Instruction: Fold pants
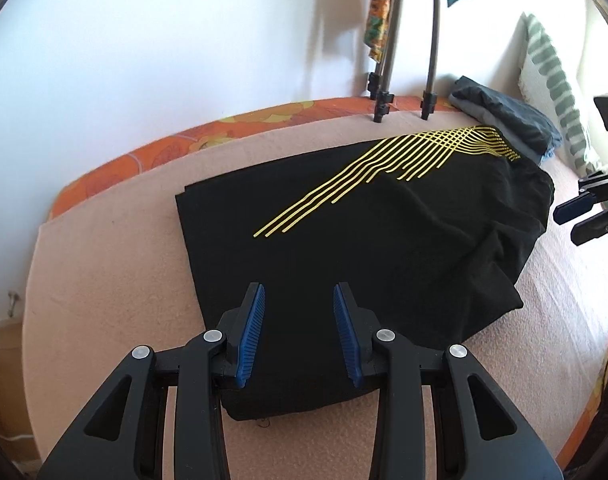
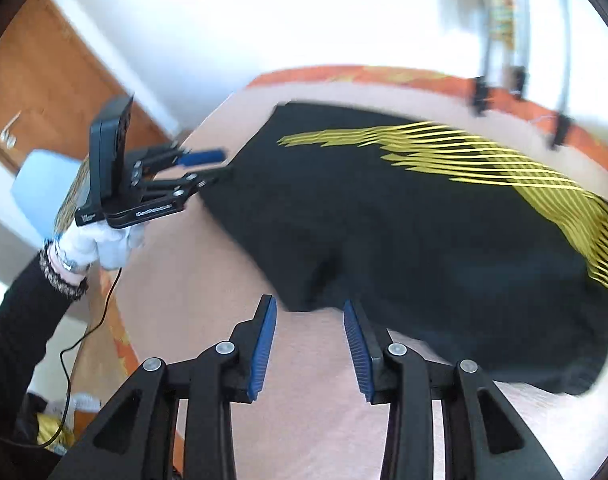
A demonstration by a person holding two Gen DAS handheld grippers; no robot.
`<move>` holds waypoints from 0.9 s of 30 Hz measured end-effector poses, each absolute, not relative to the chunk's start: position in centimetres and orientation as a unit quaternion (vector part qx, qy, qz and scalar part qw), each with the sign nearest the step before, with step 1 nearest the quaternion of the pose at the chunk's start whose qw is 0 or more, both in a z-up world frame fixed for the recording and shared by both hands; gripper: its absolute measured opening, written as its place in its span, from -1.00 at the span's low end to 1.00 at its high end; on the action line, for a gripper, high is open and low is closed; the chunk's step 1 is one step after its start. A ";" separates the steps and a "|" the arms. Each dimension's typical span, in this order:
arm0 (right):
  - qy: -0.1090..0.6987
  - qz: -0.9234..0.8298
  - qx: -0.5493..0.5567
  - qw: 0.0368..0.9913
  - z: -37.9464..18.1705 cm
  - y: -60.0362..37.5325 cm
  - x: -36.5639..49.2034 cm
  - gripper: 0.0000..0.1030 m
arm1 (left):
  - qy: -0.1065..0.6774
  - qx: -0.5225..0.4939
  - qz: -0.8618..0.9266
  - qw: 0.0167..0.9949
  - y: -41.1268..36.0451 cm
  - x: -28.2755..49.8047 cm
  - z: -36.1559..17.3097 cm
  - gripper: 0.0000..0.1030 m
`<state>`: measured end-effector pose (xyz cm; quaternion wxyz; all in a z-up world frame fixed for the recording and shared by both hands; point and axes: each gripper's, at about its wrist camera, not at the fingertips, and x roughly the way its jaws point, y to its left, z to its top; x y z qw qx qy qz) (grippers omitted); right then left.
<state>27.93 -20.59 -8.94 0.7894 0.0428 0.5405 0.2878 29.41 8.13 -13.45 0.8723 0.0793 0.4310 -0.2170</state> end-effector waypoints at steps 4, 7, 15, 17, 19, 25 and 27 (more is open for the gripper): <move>0.538 0.212 0.023 0.816 -9.3 -25.4 28.4 -0.28 | 0.443 0.110 -0.169 0.874 9.1 31.4 -15.2 -0.34; 0.534 0.167 0.016 0.829 -9.5 -28.5 29.0 -0.28 | 0.443 0.086 -0.147 0.880 10.4 33.4 -15.2 -0.33; 0.499 0.065 0.031 0.864 -9.7 -36.4 32.4 -0.23 | 0.449 0.012 -0.128 0.884 12.2 38.8 -15.8 -0.25; 0.495 0.053 0.043 0.866 -10.0 -37.8 33.5 0.00 | 0.450 0.001 -0.130 0.883 12.0 39.4 -16.4 -0.25; 0.490 0.048 0.065 0.868 -10.2 -39.2 34.5 0.02 | 0.449 0.001 -0.132 0.884 11.6 39.7 -16.8 -0.25; 0.493 0.043 0.103 0.863 -11.3 -40.4 37.3 0.02 | 0.435 0.005 -0.128 0.891 11.3 40.2 -17.4 -0.26; 0.502 0.043 0.108 0.857 -12.1 -40.2 38.4 0.02 | 0.432 0.008 -0.128 0.893 11.1 40.3 -17.4 -0.56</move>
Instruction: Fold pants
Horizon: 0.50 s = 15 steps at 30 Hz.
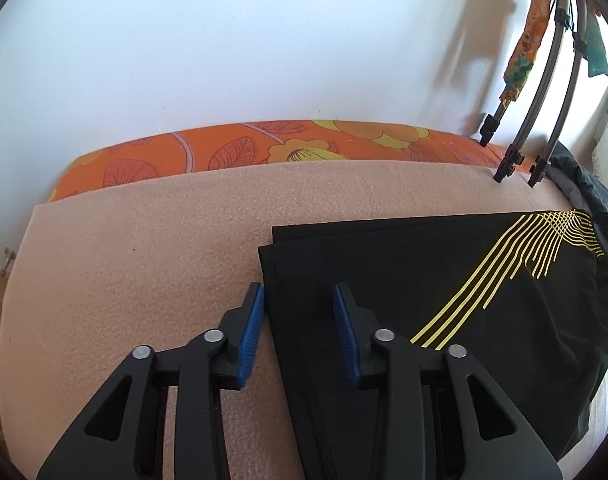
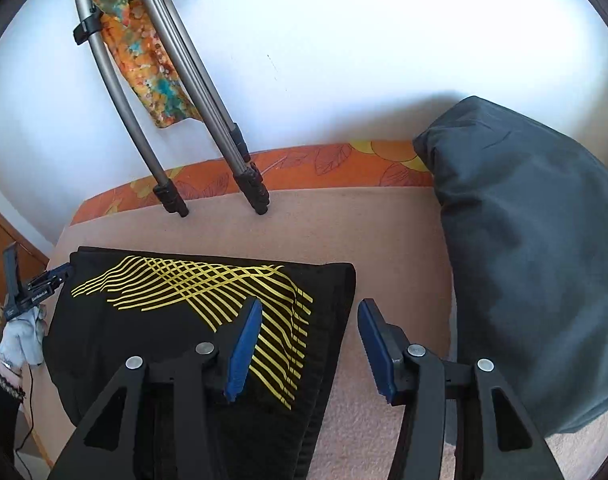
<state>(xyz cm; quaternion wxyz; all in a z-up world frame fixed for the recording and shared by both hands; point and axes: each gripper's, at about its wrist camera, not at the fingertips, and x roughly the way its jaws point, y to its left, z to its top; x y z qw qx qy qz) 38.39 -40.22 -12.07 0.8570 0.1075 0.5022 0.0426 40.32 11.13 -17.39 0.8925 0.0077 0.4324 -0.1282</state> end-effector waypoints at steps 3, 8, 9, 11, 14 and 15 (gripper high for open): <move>0.513 0.031 0.107 0.851 -13.3 -39.8 39.2 -0.17 | 0.424 0.024 -0.123 0.897 10.8 40.3 -17.2 -0.85; 0.508 0.034 0.102 0.855 -14.5 -39.1 39.4 -0.64 | 0.408 0.045 -0.125 0.903 10.4 40.2 -16.5 -0.93; 0.506 0.032 0.097 0.856 -14.5 -39.0 39.3 -0.66 | 0.406 0.044 -0.125 0.904 10.5 40.2 -16.4 -0.93; 0.501 0.032 0.095 0.860 -14.4 -38.9 39.1 -0.73 | 0.399 0.043 -0.123 0.908 10.4 40.2 -16.2 -0.93; 0.491 0.034 0.085 0.866 -13.7 -38.7 38.5 -0.88 | 0.395 0.055 -0.115 0.910 10.1 40.3 -16.1 -0.94; 0.485 0.033 0.081 0.870 -13.4 -38.7 38.4 -0.89 | 0.394 0.056 -0.113 0.910 10.0 40.4 -16.1 -0.94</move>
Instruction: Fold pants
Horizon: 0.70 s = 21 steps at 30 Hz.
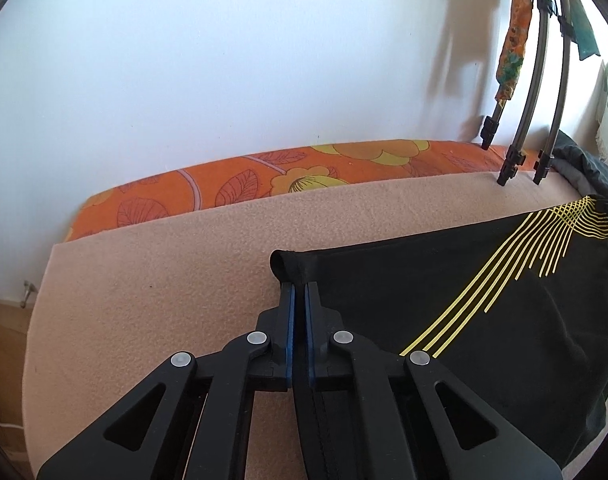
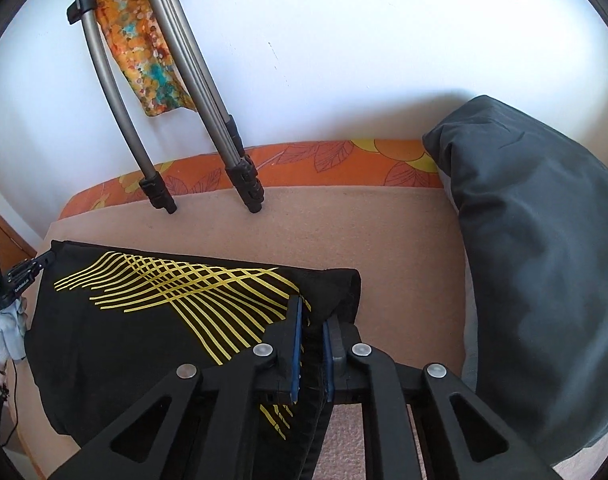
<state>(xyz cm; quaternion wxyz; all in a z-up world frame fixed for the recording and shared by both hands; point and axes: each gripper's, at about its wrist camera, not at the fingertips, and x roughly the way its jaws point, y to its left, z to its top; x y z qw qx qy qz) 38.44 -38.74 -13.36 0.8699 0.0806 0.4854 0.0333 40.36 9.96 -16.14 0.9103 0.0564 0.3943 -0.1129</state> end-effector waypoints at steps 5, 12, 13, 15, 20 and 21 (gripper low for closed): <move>0.477 0.017 0.060 0.877 -13.3 -38.4 38.6 -0.91 | 0.409 0.063 -0.090 0.906 9.8 41.6 -17.0 -0.94; 0.497 0.014 0.020 0.868 -14.0 -38.0 39.8 -0.80 | 0.419 0.075 -0.062 0.903 10.5 42.1 -16.1 -0.72; 0.496 0.013 0.021 0.868 -13.6 -38.1 39.5 -0.55 | 0.414 0.080 -0.067 0.904 10.6 41.6 -15.6 -0.69; 0.481 0.009 0.026 0.876 -12.3 -38.3 38.3 -0.18 | 0.402 0.091 -0.087 0.907 10.2 39.9 -14.3 -0.69; 0.484 0.030 0.085 0.870 -10.1 -38.9 33.5 0.04 | 0.380 0.122 -0.190 0.897 6.4 32.8 -11.4 -0.48; 0.489 0.032 0.099 0.866 -10.0 -39.0 32.3 0.04 | 0.377 0.131 -0.216 0.891 5.3 31.2 -11.1 -0.43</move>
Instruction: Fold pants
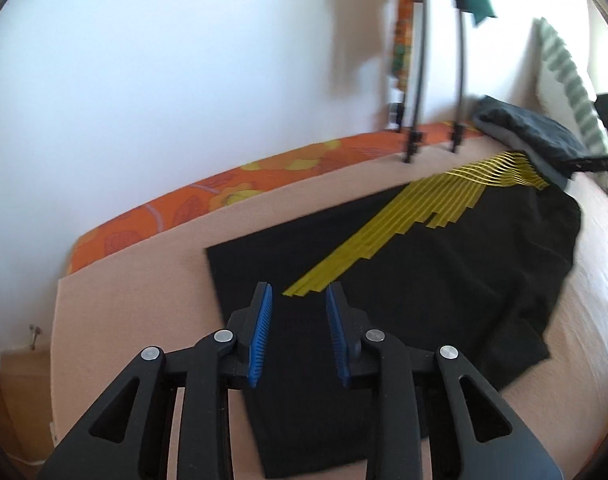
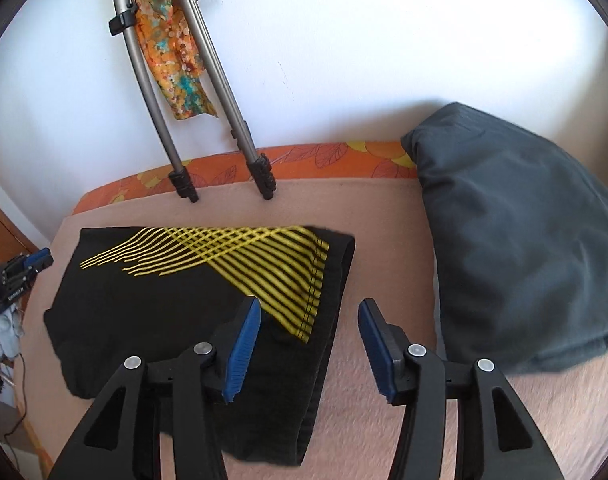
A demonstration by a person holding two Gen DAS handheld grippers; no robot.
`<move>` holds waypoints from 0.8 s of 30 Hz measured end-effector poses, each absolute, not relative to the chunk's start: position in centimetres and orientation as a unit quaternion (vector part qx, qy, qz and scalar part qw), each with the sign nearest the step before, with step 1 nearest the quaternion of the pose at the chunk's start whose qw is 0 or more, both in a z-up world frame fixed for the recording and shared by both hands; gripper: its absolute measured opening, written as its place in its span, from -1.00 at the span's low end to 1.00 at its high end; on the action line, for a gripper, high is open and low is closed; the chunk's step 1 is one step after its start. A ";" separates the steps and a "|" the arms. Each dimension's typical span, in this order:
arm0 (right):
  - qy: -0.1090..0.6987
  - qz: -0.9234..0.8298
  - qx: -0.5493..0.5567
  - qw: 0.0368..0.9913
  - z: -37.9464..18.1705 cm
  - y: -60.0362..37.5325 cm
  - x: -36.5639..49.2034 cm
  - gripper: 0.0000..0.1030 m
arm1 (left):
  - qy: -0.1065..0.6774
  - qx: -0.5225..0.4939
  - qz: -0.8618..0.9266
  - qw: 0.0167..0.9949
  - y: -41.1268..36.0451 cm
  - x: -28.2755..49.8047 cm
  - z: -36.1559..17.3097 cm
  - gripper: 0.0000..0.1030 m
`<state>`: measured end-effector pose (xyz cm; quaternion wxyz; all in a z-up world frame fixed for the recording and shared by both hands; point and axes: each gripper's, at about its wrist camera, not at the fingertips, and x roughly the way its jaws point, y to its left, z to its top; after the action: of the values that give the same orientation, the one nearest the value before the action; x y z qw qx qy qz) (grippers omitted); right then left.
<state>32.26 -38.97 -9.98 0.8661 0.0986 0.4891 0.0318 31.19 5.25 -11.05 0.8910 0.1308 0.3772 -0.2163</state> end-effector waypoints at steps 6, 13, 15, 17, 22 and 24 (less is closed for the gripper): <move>0.510 0.022 0.167 0.844 -10.5 -38.2 26.7 0.20 | 0.361 0.180 -0.330 0.853 -1.1 22.9 -10.3 -0.43; 0.522 -0.002 0.274 0.807 -13.5 -38.2 25.2 0.23 | 0.360 0.246 -0.380 0.816 -6.9 18.7 -12.1 -0.43; 0.525 0.002 0.313 0.791 -14.5 -38.4 25.0 0.25 | 0.353 0.271 -0.375 0.813 -8.1 18.5 -12.7 -0.43; 0.522 0.004 0.337 0.784 -15.2 -38.3 25.0 0.25 | 0.356 0.291 -0.370 0.807 -8.7 18.8 -13.4 -0.42; 0.504 0.011 0.384 0.773 -16.4 -37.9 25.7 0.24 | 0.364 0.319 -0.352 0.801 -9.3 19.6 -15.3 -0.42; 0.490 0.006 0.407 0.771 -16.6 -38.0 25.9 0.25 | 0.365 0.319 -0.349 0.802 -9.1 19.8 -15.4 -0.42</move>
<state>25.88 -37.98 -16.60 0.7712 0.4070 0.4895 0.0061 19.81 -9.10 -15.41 0.8022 0.3187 0.3652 -0.3486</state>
